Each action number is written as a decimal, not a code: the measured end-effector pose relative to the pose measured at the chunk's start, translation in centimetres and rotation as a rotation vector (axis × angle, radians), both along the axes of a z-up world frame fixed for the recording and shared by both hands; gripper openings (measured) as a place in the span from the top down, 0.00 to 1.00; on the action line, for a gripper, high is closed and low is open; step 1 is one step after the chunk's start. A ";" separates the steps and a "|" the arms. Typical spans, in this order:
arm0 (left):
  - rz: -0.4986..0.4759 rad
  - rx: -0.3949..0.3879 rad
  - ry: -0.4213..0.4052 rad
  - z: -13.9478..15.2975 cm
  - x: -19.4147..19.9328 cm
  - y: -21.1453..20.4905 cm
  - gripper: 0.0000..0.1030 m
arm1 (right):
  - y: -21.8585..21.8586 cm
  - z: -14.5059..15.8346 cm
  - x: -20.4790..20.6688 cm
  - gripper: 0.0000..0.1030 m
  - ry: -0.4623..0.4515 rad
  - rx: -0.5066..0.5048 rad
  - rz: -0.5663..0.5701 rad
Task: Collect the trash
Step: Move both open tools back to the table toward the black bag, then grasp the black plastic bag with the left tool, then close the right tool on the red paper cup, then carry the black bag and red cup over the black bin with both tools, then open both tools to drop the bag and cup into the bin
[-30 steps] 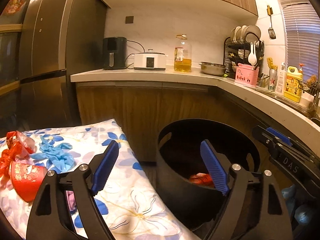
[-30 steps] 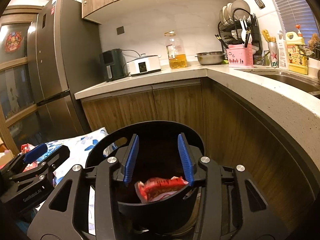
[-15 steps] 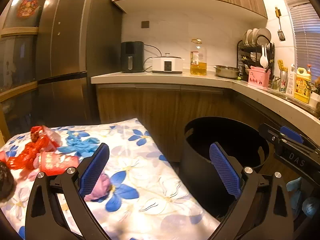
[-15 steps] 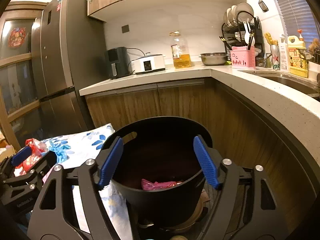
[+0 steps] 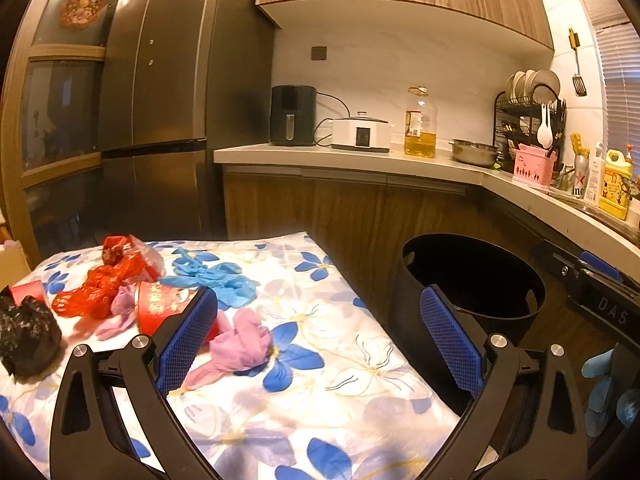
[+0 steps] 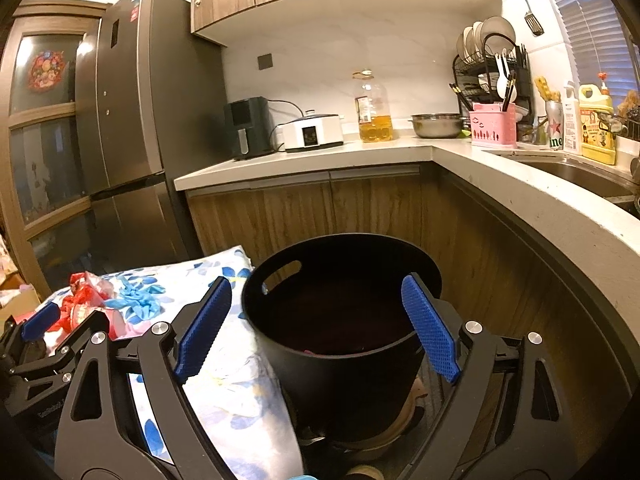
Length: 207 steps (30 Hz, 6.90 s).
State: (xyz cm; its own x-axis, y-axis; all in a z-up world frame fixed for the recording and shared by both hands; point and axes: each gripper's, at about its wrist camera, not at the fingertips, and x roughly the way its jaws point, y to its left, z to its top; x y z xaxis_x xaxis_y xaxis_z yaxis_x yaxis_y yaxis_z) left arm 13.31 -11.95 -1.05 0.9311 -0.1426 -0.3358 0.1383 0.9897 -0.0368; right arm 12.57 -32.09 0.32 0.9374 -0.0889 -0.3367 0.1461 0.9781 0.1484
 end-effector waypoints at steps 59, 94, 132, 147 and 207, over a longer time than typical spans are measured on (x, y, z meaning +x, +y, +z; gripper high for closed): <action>0.465 -0.133 0.227 -5.9 -0.6 26.2 1.00 | 24.6 -5.1 6.1 0.12 0.102 -0.064 0.466; 0.423 -0.143 0.173 -4.6 -3.5 24.6 1.00 | 28.2 -7.7 12.1 0.19 0.224 -0.060 0.493; 0.266 -0.068 0.080 -0.3 -2.8 14.9 1.00 | 15.0 -0.1 4.3 0.20 0.024 -0.010 0.348; 0.053 -0.022 0.055 0.8 0.7 4.9 1.00 | 5.6 0.6 3.9 0.20 0.005 -0.021 0.159; -0.272 0.005 0.029 -1.6 8.0 -8.9 0.28 | -7.1 -2.8 7.1 0.18 0.058 0.023 -0.083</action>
State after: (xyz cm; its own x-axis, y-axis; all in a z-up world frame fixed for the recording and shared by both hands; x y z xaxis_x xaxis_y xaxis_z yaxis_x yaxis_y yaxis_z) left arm 21.32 -20.84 -2.69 0.8489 -0.3844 -0.3628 0.3981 0.9165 -0.0396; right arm 19.72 -39.18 -2.48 0.9060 -0.1569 -0.3930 0.2353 0.9587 0.1596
